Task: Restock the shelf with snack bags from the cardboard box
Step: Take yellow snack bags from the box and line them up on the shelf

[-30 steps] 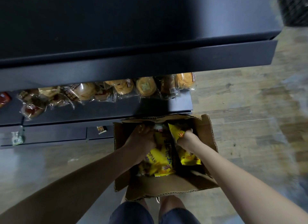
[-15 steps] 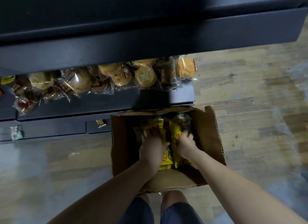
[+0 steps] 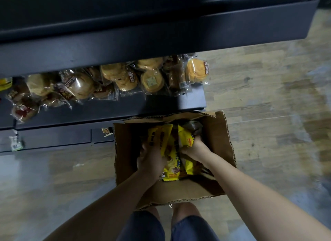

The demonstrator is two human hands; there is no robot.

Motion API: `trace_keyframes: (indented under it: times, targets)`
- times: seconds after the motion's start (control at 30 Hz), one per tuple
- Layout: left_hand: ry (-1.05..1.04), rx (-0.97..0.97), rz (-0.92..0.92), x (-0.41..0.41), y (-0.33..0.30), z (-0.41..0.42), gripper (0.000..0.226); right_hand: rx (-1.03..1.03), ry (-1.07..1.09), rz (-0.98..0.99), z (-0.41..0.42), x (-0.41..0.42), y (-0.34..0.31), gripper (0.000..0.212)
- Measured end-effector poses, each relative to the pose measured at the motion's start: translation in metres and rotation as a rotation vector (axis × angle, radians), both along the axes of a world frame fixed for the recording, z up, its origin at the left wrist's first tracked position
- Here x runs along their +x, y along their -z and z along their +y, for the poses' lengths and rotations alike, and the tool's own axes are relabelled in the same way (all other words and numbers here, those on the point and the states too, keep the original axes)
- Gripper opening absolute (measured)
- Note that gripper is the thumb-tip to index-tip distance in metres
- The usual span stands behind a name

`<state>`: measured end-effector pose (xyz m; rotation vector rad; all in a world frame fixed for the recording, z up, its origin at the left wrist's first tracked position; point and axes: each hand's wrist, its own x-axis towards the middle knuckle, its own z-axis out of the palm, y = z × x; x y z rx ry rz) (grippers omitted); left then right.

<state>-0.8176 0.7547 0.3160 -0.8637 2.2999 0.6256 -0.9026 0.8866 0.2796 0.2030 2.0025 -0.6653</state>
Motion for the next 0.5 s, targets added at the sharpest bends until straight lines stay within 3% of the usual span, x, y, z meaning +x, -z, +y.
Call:
trace_keyframes:
  times: [0.17, 0.23, 0.37, 0.5]
  targets:
    - [-0.127, 0.077, 0.033, 0.003, -0.017, -0.005, 0.114, -0.14, 0.17, -0.031, 0.008, 0.009, -0.018, 0.061]
    - [-0.091, 0.089, 0.087, 0.008, -0.031, -0.007, 0.107, -0.197, 0.163, -0.013, 0.01, 0.012, -0.03, 0.052]
    - [-0.097, 0.113, 0.245, 0.019, -0.066, -0.016, 0.068, -0.304, 0.176, 0.091, 0.015, 0.017, -0.065, 0.051]
    - [-0.048, 0.109, 0.319, 0.036, -0.101, -0.026, 0.075, -0.348, 0.07, 0.298, 0.015, 0.021, -0.112, 0.049]
